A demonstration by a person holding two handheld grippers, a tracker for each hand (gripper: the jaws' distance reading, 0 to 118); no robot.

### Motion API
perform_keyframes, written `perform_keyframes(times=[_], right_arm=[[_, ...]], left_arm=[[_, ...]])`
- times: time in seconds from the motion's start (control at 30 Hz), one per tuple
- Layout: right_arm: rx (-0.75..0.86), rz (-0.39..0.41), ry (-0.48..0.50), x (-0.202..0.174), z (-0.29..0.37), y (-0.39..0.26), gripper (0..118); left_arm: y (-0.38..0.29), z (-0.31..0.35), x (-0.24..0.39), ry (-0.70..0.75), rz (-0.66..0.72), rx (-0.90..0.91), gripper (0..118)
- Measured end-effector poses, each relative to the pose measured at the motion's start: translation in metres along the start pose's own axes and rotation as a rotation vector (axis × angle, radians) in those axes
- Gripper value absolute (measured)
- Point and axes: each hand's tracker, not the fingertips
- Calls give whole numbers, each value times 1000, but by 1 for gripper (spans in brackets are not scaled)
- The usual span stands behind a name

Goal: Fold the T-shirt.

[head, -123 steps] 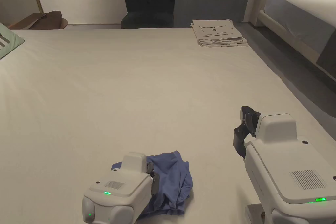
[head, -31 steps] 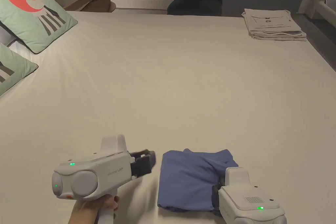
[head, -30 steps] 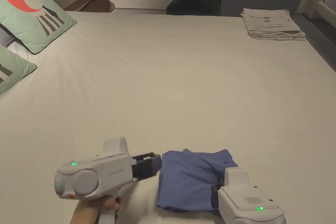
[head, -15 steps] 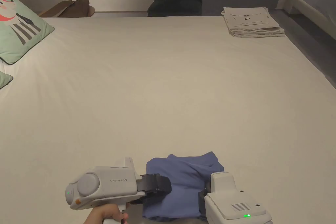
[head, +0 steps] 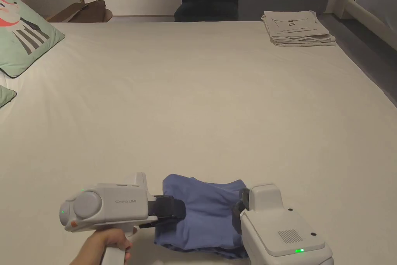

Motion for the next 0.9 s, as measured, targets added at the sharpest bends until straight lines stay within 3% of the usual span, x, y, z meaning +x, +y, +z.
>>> perform_keyframes(times=[0.27, 0.67, 0.9], right_arm=[[198, 42, 24, -30, 16, 69, 0], [274, 91, 94, -112, -24, 109, 0], [252, 108, 134, -154, -44, 107, 0]], left_arm=[[39, 72, -59, 178, -40, 60, 17], [77, 197, -195, 479, 5, 130, 17], [89, 249, -278, 636, 101, 146, 17]])
